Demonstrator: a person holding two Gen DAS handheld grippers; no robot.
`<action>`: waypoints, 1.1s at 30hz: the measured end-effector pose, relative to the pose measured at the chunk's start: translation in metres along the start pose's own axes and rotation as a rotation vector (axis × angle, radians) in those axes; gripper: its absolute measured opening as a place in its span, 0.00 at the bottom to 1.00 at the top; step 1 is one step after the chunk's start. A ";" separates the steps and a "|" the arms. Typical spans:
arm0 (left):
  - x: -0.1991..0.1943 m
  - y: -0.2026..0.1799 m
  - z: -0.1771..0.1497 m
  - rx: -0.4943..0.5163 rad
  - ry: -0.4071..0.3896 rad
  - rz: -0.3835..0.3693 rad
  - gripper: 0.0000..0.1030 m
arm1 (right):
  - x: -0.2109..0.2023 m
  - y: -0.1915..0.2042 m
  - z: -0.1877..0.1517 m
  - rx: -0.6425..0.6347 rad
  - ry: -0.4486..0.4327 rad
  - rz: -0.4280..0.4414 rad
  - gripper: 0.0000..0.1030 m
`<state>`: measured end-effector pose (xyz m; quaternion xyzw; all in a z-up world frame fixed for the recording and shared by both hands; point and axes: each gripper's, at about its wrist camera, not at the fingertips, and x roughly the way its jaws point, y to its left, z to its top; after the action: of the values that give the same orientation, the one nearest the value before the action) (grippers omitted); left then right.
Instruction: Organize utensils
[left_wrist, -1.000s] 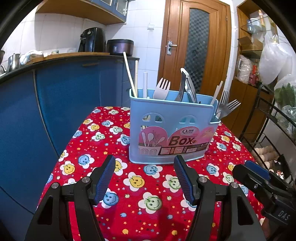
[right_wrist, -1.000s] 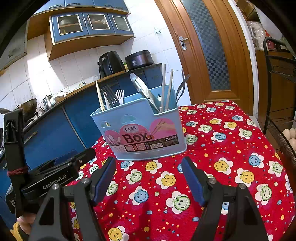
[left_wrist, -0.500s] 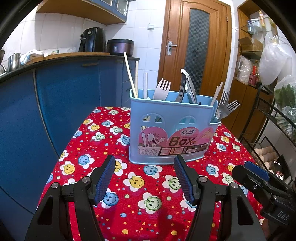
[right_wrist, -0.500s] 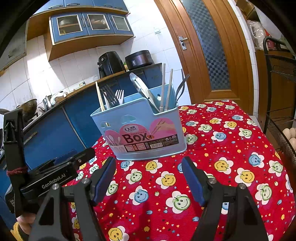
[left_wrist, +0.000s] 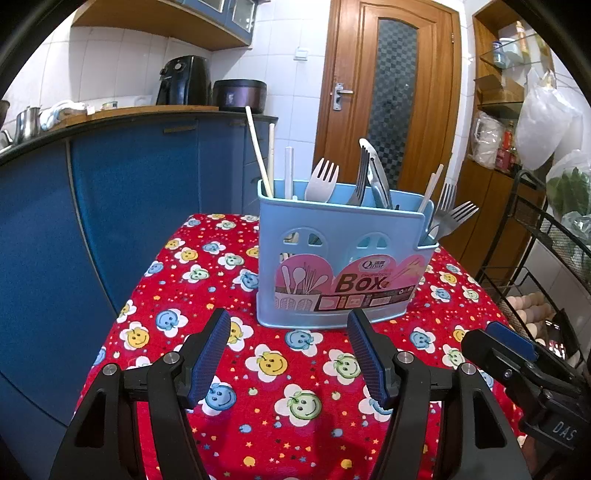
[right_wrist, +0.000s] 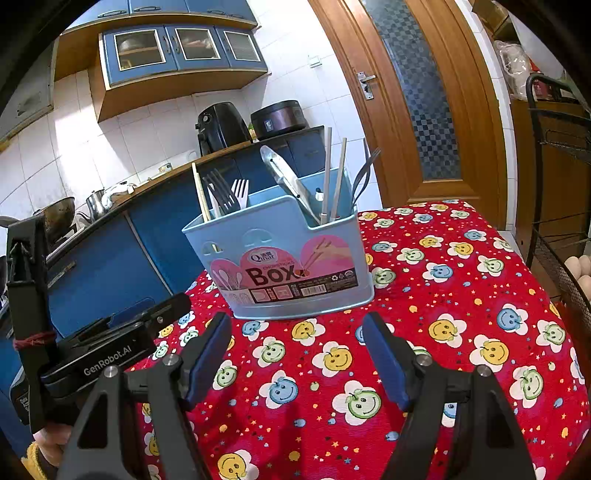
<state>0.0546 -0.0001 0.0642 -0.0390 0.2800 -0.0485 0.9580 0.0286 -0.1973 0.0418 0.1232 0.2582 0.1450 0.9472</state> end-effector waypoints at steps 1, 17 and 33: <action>0.000 0.000 0.000 0.000 0.000 -0.001 0.65 | 0.000 0.000 0.000 0.000 0.001 0.000 0.73; -0.005 -0.002 0.004 0.000 -0.010 -0.004 0.65 | -0.001 0.003 0.001 -0.004 -0.003 0.002 0.73; -0.013 -0.001 0.006 0.000 -0.022 -0.012 0.65 | -0.007 0.007 0.004 -0.005 -0.009 0.006 0.73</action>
<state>0.0464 0.0008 0.0763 -0.0411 0.2694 -0.0539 0.9606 0.0236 -0.1933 0.0502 0.1225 0.2533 0.1480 0.9481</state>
